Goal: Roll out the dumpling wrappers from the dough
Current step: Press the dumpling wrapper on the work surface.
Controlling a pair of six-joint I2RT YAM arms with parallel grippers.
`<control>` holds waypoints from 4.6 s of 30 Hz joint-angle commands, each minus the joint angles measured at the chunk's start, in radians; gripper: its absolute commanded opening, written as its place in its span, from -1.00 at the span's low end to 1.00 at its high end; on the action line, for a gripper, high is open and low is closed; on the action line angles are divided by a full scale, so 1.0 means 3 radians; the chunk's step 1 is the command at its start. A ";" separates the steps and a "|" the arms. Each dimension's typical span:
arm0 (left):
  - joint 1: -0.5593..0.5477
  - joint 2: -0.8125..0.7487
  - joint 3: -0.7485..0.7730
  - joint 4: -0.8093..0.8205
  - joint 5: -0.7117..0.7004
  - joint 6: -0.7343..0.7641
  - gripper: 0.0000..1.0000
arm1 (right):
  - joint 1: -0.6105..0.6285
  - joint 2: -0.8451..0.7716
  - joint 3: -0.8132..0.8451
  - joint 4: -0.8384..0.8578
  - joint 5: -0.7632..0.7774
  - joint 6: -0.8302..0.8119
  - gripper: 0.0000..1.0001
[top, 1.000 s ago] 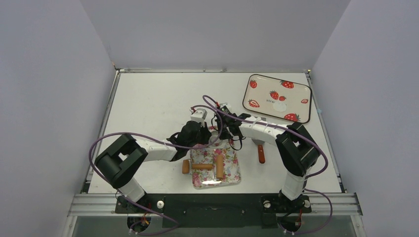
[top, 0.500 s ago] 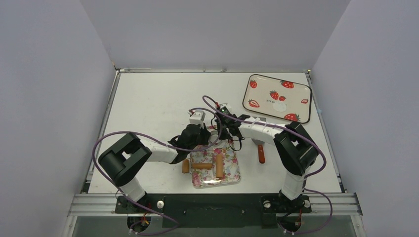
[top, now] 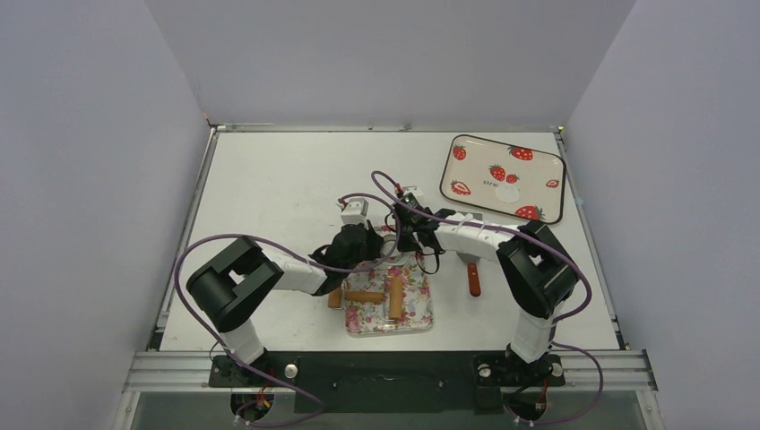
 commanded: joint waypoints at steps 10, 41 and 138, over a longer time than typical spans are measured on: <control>-0.0055 0.0439 0.0142 -0.0518 0.0035 0.0606 -1.00 | 0.0034 0.0093 -0.0285 -0.0283 -0.0372 0.0185 -1.00; 0.0083 0.0293 0.0263 -0.1449 0.0297 0.0501 -1.00 | -0.0186 0.0307 0.0224 -0.0634 -0.0564 0.0147 -1.00; 0.0262 0.0726 0.0852 -0.1119 0.0629 0.1207 -1.00 | -0.0026 0.0147 -0.0120 -0.1089 -0.0710 0.0613 -1.00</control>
